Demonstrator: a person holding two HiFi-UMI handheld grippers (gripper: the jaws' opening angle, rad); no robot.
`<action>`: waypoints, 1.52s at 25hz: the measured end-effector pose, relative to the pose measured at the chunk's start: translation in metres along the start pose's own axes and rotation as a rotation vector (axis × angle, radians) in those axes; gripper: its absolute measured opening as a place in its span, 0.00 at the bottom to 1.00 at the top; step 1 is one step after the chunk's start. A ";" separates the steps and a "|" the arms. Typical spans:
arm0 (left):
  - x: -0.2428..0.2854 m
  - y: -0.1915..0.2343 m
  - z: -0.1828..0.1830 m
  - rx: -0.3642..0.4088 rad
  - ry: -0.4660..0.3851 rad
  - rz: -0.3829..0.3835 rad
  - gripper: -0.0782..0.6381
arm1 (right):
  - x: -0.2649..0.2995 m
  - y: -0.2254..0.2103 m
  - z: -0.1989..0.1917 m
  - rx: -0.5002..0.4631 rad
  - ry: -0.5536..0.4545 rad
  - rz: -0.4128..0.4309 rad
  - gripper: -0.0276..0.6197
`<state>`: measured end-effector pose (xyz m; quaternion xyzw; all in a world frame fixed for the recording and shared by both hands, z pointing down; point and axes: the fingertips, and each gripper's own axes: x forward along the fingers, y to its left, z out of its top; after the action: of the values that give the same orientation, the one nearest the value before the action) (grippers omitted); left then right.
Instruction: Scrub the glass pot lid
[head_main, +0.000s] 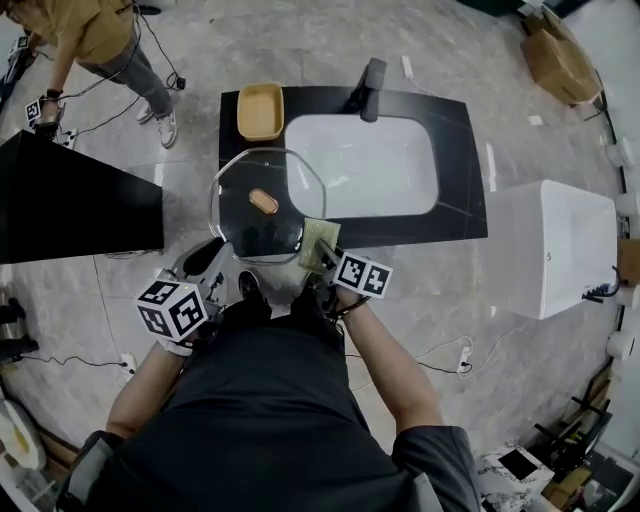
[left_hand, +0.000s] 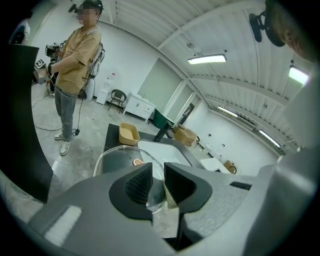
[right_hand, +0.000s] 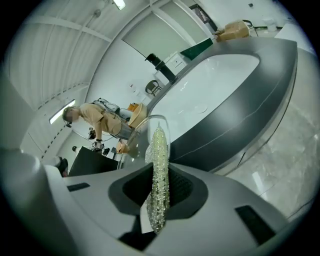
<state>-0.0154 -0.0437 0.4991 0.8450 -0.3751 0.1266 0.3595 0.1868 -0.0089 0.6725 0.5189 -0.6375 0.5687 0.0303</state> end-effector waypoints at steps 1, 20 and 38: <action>0.000 0.000 0.000 -0.002 -0.003 0.002 0.21 | -0.005 -0.006 0.006 -0.013 0.000 -0.020 0.14; -0.087 0.075 -0.002 -0.150 -0.151 0.181 0.21 | 0.112 0.239 0.091 -1.228 0.193 0.024 0.14; -0.144 0.135 -0.018 -0.266 -0.209 0.306 0.21 | 0.222 0.199 -0.017 -1.904 0.622 -0.123 0.14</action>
<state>-0.2114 -0.0151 0.5112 0.7319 -0.5475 0.0409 0.4035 -0.0631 -0.1720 0.6794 0.1388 -0.7629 -0.0704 0.6276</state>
